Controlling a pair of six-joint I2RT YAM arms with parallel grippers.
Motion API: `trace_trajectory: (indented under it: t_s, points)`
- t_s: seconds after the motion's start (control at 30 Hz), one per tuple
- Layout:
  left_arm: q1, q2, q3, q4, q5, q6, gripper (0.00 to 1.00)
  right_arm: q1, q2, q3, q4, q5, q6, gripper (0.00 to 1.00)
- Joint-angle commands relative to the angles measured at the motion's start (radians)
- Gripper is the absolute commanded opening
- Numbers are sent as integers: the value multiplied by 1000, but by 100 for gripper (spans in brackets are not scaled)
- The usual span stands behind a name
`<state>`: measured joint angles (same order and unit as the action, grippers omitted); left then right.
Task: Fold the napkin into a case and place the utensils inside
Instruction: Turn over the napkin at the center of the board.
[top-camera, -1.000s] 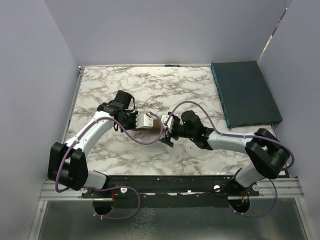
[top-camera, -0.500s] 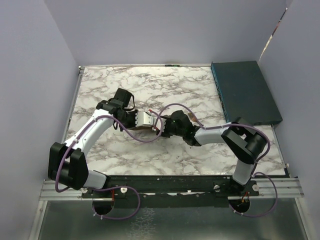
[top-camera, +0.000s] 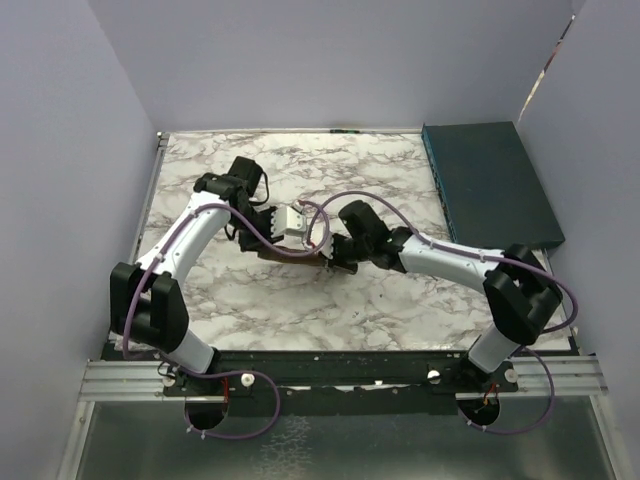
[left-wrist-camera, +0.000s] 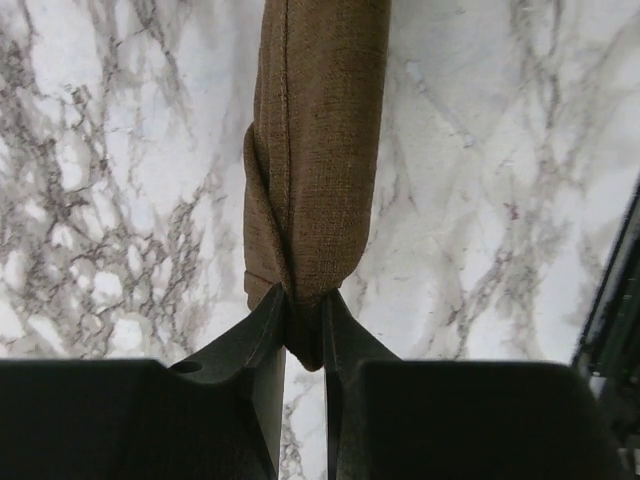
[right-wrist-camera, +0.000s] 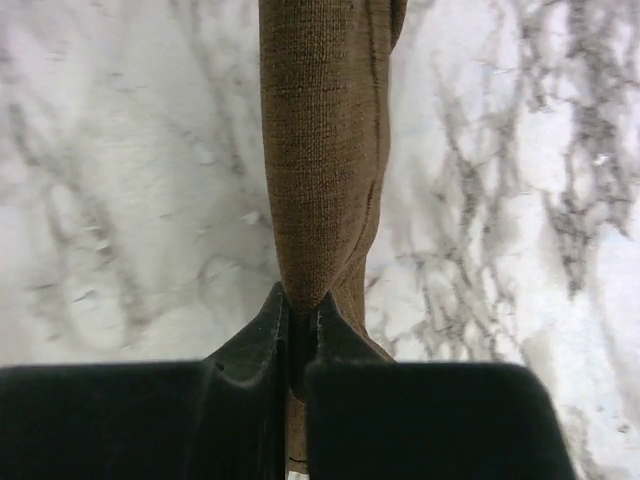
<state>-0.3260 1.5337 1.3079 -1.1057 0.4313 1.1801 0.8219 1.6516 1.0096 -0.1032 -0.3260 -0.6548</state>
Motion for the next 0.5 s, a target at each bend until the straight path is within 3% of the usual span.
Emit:
trace_trajectory:
  t_s: [0.0, 0.27, 0.47]
  points:
    - [-1, 69, 71, -251, 134, 34, 0, 13, -37, 150, -417, -258, 32, 1]
    - [2, 91, -54, -322, 240, 3, 0, -27, 156, 343, -733, -474, 20, 1]
    - [48, 141, -115, -308, 293, -74, 0, -74, 233, 372, -714, -571, -19, 8]
